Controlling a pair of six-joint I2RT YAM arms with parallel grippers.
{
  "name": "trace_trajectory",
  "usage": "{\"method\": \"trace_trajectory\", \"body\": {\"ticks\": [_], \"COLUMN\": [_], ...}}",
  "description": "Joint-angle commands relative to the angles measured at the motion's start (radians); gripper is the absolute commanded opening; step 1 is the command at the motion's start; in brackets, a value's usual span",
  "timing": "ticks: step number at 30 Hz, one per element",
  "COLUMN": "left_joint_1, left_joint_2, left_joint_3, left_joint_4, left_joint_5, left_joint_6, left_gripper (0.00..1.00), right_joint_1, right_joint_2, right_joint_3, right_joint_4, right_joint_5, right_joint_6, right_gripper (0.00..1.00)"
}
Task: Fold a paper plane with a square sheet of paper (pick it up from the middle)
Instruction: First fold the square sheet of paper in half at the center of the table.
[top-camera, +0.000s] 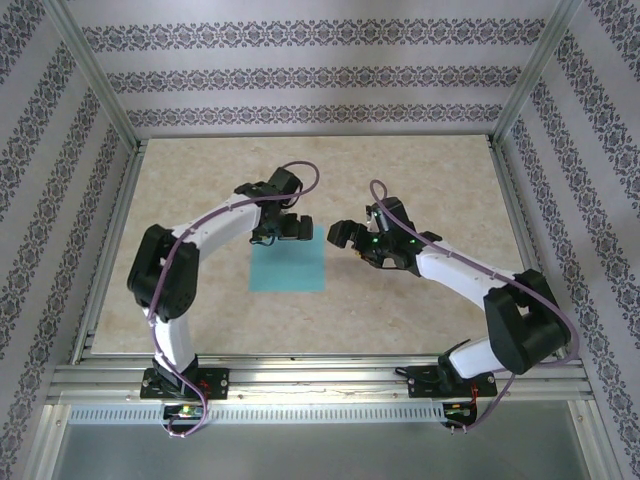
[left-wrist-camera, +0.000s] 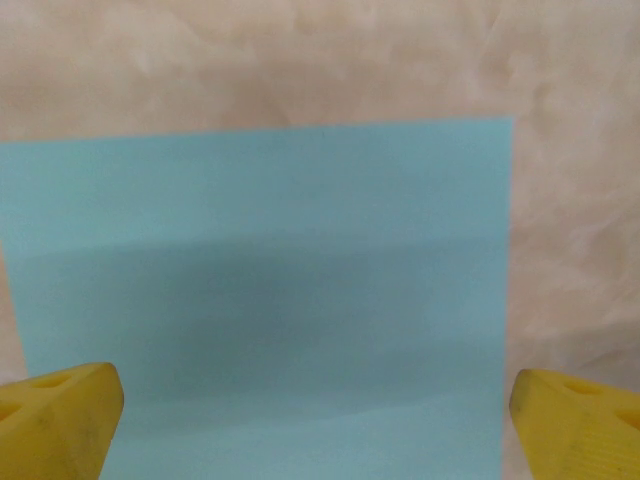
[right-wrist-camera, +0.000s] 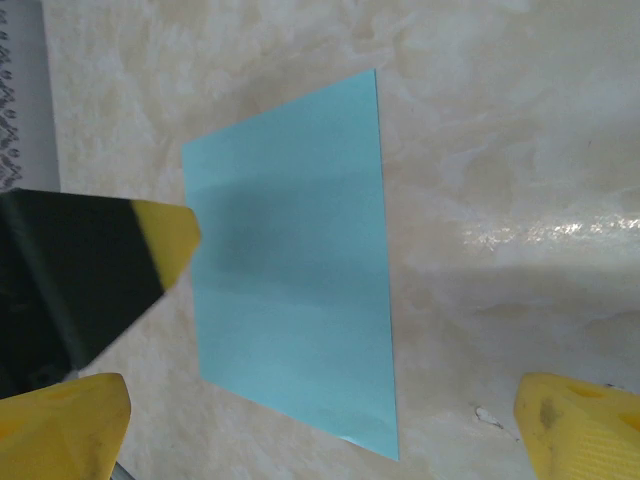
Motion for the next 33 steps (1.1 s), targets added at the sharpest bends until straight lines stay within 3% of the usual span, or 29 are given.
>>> {"method": "trace_trajectory", "body": {"ticks": [1,11,17,33], "left_joint_1": [0.01,0.01,0.005,-0.045], "left_joint_2": [0.048,0.125,0.115,0.173], "left_joint_3": [0.051,0.083,0.056,0.109], "left_joint_4": [-0.153,-0.198,-0.163,-0.197], "left_joint_5": [0.034,0.017,0.007,-0.026], "left_joint_6": [0.079,-0.032,-0.105,-0.11], "left_gripper": [1.0,0.89,0.89,0.92], "right_joint_1": [0.016,0.017,0.011,-0.006], "right_joint_2": [0.013,0.007,0.007,-0.009], "right_joint_3": [0.019,0.026,0.012,-0.019], "right_joint_4": [-0.031,-0.07,-0.076,-0.071], "right_joint_5": [0.0,0.036,0.048,0.046], "right_joint_6": [0.01,0.013,0.021,0.026], "right_gripper": [0.98,0.98,0.98,0.98]}}
